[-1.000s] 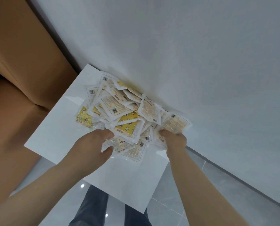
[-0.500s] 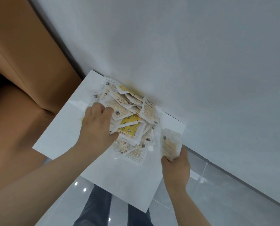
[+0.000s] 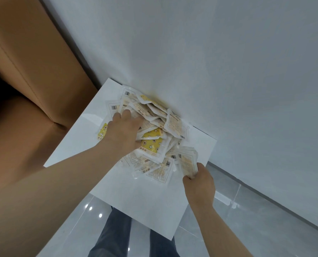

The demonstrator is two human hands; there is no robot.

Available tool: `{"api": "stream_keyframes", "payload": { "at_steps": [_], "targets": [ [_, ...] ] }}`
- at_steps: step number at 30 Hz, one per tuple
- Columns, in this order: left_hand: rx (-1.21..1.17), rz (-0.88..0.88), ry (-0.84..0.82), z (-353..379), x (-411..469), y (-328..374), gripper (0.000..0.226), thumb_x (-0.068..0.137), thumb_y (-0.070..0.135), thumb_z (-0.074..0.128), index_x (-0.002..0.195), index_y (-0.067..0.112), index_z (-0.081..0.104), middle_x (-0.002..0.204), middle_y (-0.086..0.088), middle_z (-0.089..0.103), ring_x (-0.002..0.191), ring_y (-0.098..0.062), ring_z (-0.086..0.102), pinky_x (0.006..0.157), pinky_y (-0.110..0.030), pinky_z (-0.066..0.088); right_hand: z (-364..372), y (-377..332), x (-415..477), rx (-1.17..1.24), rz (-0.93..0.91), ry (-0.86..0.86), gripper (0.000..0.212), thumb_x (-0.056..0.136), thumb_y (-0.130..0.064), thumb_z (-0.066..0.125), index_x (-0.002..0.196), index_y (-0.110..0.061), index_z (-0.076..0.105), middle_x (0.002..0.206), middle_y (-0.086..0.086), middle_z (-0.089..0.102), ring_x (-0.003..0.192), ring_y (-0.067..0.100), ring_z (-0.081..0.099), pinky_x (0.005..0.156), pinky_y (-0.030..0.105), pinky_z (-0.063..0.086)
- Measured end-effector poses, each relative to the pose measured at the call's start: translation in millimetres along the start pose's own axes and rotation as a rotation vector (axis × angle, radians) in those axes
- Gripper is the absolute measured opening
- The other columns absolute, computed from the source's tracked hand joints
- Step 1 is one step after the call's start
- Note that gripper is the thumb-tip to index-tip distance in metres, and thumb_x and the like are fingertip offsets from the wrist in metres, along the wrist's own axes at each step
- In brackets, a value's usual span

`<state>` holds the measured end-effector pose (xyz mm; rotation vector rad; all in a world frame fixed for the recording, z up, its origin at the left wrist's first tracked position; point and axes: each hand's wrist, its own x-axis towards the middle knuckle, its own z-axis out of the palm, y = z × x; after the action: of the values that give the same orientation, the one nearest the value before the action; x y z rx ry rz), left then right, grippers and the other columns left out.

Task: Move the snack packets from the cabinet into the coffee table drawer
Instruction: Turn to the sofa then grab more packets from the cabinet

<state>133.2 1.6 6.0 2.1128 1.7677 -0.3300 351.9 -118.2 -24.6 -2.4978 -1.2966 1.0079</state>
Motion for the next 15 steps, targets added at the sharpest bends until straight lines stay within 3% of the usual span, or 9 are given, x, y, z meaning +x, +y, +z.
{"api": "stream_keyframes", "payload": {
  "at_steps": [5, 11, 15],
  "targets": [
    [0.078, 0.045, -0.033, -9, 0, 1, 0.055, 0.085, 0.033, 0.063, 0.132, 0.02, 0.04, 0.108, -0.011, 0.045, 0.084, -0.024, 0.044, 0.075, -0.032, 0.047, -2, 3, -3, -0.002, 0.004, -0.007, 0.019, 0.07, -0.003, 0.051, 0.081, -0.019, 0.052, 0.076, 0.0, 0.055, 0.062, 0.016, 0.051, 0.048, 0.024, 0.032],
    [0.1, 0.148, -0.057, -22, -17, -5, 0.048, 0.091, 0.033, 0.055, 0.134, 0.021, 0.039, 0.104, -0.006, 0.05, 0.071, -0.022, 0.048, 0.062, -0.03, 0.044, -6, 2, -7, 0.006, -0.001, -0.007, 0.019, 0.071, -0.002, 0.051, 0.08, -0.019, 0.052, 0.074, 0.001, 0.056, 0.06, 0.016, 0.05, 0.048, 0.023, 0.031],
    [-0.013, 0.163, -0.045, -28, -39, -10, 0.045, 0.094, 0.029, 0.048, 0.137, 0.019, 0.042, 0.097, -0.007, 0.055, 0.074, -0.028, 0.06, 0.063, -0.033, 0.05, -13, -4, -11, 0.022, -0.018, -0.004, 0.02, 0.072, -0.003, 0.052, 0.082, -0.019, 0.053, 0.075, -0.001, 0.057, 0.061, 0.014, 0.051, 0.047, 0.023, 0.032]
  ]
}}
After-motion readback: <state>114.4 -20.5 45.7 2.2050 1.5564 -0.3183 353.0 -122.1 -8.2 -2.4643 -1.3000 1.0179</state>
